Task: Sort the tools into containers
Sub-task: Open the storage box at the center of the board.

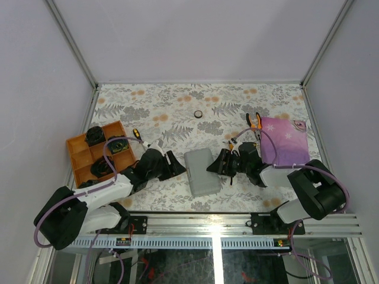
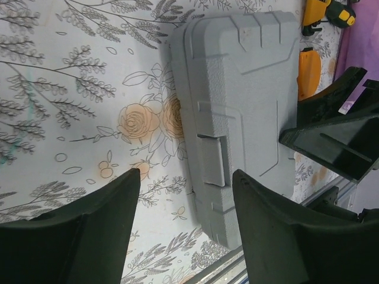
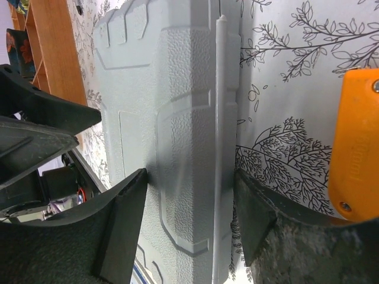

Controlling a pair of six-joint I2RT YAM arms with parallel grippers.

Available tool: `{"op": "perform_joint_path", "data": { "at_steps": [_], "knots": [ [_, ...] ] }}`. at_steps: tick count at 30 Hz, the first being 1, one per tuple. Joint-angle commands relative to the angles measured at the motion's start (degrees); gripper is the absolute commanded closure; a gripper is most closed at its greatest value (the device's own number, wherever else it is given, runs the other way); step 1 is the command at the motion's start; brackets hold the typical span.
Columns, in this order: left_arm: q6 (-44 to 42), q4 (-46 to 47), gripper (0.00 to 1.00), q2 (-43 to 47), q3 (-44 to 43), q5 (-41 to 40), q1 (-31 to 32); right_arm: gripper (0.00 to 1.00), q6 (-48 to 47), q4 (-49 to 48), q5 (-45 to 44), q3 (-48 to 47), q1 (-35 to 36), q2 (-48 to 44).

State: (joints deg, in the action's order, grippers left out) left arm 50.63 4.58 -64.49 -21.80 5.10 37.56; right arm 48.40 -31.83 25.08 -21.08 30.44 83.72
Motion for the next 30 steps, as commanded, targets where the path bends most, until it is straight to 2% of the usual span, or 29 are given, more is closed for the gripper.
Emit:
{"op": "perform_joint_path", "data": {
  "at_steps": [1,13,22,30],
  "knots": [
    [2.0,5.8,0.39,-2.6,-0.3,-0.9,2.0,0.42,0.6,0.4,-2.1,0.7,0.9,1.4],
    [3.9,4.2,0.46,-5.5,-1.9,-5.9,3.7,0.47,1.2,1.6,-3.4,1.3,1.0,2.2],
    [4.5,6.9,0.48,-6.4,-2.1,-5.0,3.8,0.49,1.8,0.5,-3.1,1.3,0.9,3.8],
    [4.6,5.2,0.53,-7.8,-2.4,-6.2,3.8,0.51,2.2,0.2,-3.1,1.4,0.9,4.6]
  ]
}}
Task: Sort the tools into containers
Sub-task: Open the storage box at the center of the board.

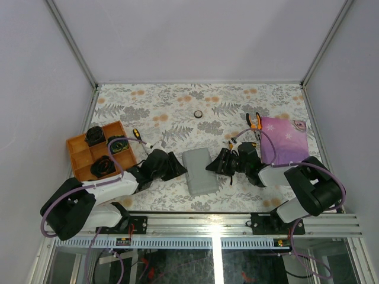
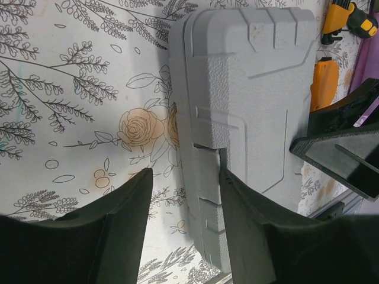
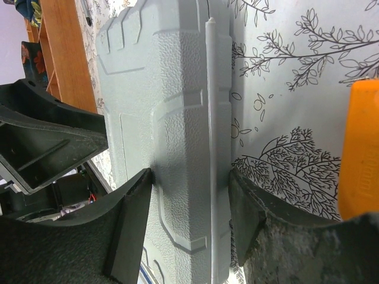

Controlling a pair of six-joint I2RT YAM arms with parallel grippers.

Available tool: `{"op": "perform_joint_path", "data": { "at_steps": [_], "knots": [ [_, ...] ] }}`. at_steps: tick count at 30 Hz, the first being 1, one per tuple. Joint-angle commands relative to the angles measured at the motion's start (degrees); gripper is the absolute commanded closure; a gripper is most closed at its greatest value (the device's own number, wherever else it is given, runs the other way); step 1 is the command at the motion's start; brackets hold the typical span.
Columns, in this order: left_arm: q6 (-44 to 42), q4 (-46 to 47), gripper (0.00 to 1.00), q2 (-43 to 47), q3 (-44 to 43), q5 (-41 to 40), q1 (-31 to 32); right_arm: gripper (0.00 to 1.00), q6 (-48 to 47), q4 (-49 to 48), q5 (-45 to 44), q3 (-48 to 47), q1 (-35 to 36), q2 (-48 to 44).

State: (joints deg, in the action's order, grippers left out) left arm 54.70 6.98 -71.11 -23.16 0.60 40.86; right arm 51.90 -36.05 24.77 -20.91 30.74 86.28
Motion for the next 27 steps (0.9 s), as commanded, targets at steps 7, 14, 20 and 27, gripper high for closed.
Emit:
{"op": "perform_joint_path", "data": {
  "at_steps": [7,14,20,27],
  "knots": [
    [0.6,1.9,0.55,-3.6,-1.7,-1.9,0.5,0.52,-1.3,4.9,-3.2,1.3,0.7,2.0],
    [0.3,-1.1,0.56,-4.7,-2.9,-3.4,0.8,0.53,-1.3,5.3,-3.4,1.5,0.6,1.7],
    [0.8,-5.2,0.58,-0.4,-3.8,-6.1,0.8,0.54,-1.5,7.2,-5.1,1.8,0.6,0.4],
    [-0.2,-4.9,0.55,5.3,-4.0,-5.8,0.8,0.55,-1.5,7.6,-5.4,1.7,0.6,0.2]
  ]
}}
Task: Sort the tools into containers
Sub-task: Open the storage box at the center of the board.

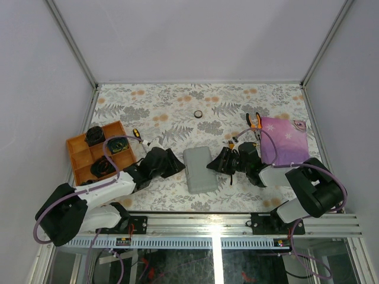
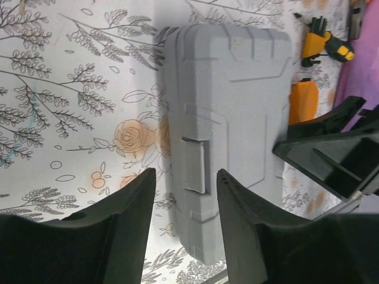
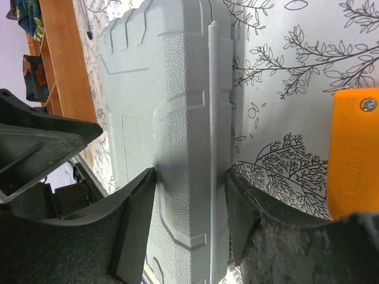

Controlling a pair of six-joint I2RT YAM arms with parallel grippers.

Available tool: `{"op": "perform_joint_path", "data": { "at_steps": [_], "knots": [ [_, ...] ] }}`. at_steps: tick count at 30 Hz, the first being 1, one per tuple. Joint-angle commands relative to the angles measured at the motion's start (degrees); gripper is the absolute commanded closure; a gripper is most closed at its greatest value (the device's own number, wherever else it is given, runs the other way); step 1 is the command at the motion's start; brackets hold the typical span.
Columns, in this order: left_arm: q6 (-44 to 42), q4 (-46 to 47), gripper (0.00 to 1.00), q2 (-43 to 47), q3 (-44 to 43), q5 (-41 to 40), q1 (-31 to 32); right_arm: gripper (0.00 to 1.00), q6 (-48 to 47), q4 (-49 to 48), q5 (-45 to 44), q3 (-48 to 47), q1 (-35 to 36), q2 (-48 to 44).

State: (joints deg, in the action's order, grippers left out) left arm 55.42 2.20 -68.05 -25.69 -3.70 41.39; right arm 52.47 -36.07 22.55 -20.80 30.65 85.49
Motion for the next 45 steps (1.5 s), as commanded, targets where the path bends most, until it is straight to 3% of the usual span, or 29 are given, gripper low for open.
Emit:
{"op": "perform_joint_path", "data": {
  "at_steps": [1,22,32,45],
  "knots": [
    [-1.2,0.5,0.54,2.3,-1.4,-1.0,0.3,0.55,-1.9,7.5,-3.1,1.6,0.7,1.0],
    [-1.8,4.7,0.57,-6.0,-1.7,1.0,0.4,0.55,-2.1,8.4,-2.9,1.2,0.7,0.8],
    [-3.1,-6.4,0.7,-8.1,-3.8,-6.1,0.4,0.59,-3.1,12.1,-5.4,0.2,0.7,0.7],
    [-6.2,-19.0,0.82,-12.3,-7.8,-15.7,0.8,0.73,-4.5,23.1,-13.6,-2.9,0.7,3.5]
  ]
}}
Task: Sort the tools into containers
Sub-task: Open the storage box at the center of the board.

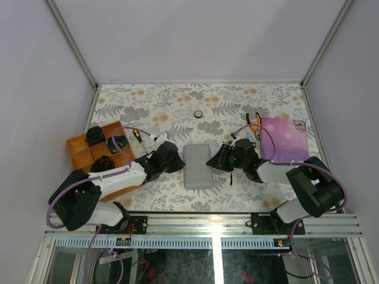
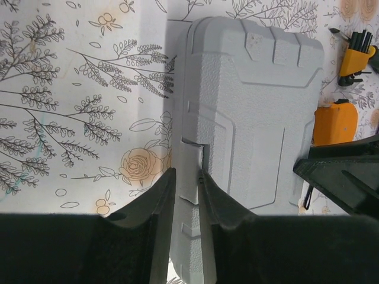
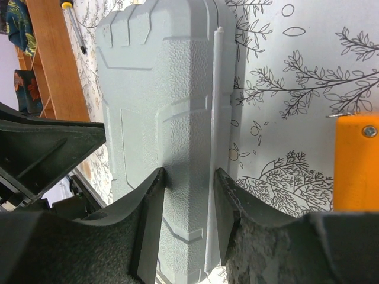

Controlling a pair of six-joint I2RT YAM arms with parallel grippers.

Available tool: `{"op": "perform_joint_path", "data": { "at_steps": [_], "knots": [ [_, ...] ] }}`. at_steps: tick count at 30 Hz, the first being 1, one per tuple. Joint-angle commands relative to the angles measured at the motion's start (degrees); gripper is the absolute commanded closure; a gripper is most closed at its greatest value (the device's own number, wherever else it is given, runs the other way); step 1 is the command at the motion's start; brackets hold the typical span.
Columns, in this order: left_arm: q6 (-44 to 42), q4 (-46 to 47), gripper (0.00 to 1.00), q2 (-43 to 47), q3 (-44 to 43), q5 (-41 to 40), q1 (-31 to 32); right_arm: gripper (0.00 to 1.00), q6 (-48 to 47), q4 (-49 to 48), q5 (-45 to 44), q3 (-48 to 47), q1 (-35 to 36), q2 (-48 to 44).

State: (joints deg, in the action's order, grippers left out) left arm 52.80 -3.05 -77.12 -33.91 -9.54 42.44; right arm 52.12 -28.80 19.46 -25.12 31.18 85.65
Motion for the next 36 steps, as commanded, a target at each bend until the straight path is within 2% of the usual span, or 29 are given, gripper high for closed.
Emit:
{"op": "perform_joint_path", "data": {
  "at_steps": [1,11,19,22,28,32,36],
  "knots": [
    [-3.6,-14.8,0.83,-3.6,0.1,-10.7,-0.2,0.73,-4.0,16.4,-11.0,1.4,0.2,3.5],
    [-2.1,-22.5,0.88,-4.5,-2.3,-17.2,0.4,0.74,-3.4,16.9,-12.3,1.3,0.2,4.4],
    [-2.1,-22.2,0.88,0.0,-2.5,-17.4,0.6,0.74,-3.5,16.6,-12.0,1.4,0.2,4.2],
    [-2.7,-19.1,0.81,5.4,-1.1,-16.0,0.6,0.73,-3.7,16.5,-12.0,1.5,0.2,3.8],
    [-6.1,-9.3,0.64,13.8,1.8,-7.9,0.6,0.72,-3.8,14.5,-10.4,2.4,0.2,3.1],
    [-7.4,-1.1,0.53,14.3,3.0,-1.4,0.6,0.7,-3.7,10.8,-7.9,3.5,0.2,3.1],
    [-7.6,3.2,0.5,11.4,3.0,1.1,0.5,0.7,-3.1,8.4,-6.2,4.3,0.2,3.5]
  ]
}}
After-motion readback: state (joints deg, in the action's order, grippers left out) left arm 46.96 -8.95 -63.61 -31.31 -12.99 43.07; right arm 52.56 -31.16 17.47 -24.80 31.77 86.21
